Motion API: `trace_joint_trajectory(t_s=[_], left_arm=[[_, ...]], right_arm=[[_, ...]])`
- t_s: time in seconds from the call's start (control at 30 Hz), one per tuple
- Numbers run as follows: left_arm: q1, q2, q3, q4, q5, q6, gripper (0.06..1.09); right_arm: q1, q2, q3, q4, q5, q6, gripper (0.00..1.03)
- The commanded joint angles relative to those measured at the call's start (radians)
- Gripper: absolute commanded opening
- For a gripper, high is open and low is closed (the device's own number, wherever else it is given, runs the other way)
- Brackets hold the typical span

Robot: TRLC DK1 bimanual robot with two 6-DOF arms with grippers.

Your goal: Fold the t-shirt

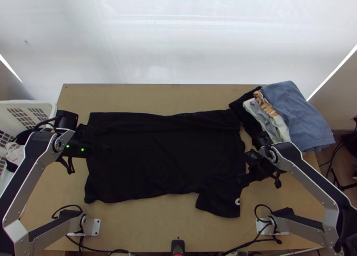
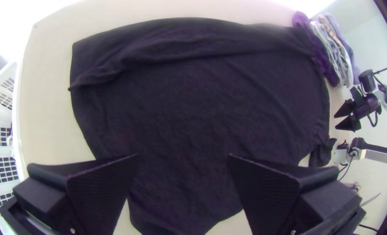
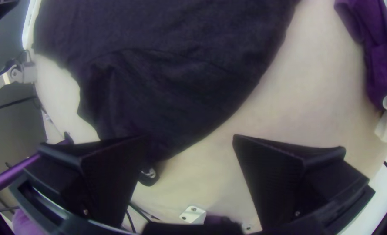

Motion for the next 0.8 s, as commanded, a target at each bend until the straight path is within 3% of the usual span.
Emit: trace_joint_trajectory(t_s=[0.0, 0.2, 0.27, 0.47, 0.53, 0.7, 0.77], left_arm=[[-0.023, -0.007, -0.001, 0.003, -0.089, 0.032, 1.04], [-0.033, -0.013, 0.001, 0.015, -0.14, 0.038, 1.04], [-0.032, -0.016, -0.001, 0.015, -0.144, 0.044, 1.04], [-0.027, -0.033, -0.015, 0.028, -0.173, 0.064, 1.04], [-0.026, -0.035, -0.015, 0.028, -0.178, 0.066, 1.04], [-0.024, -0.036, -0.016, 0.028, -0.18, 0.069, 1.04], [-0.021, -0.035, -0.019, 0.026, -0.183, 0.073, 1.04]], right_arm=[[-0.033, 0.042, -0.023, 0.086, 0.022, -0.034, 0.78], [-0.034, 0.062, -0.033, 0.141, 0.042, -0.029, 0.78], [-0.039, 0.062, -0.045, 0.162, 0.05, -0.029, 0.7], [-0.047, 0.068, -0.074, 0.21, 0.051, -0.029, 0.69], [-0.048, 0.067, -0.077, 0.231, 0.051, -0.027, 0.56], [-0.042, 0.065, -0.08, 0.236, 0.051, -0.024, 0.55], [-0.042, 0.062, -0.082, 0.239, 0.051, -0.024, 0.41]])
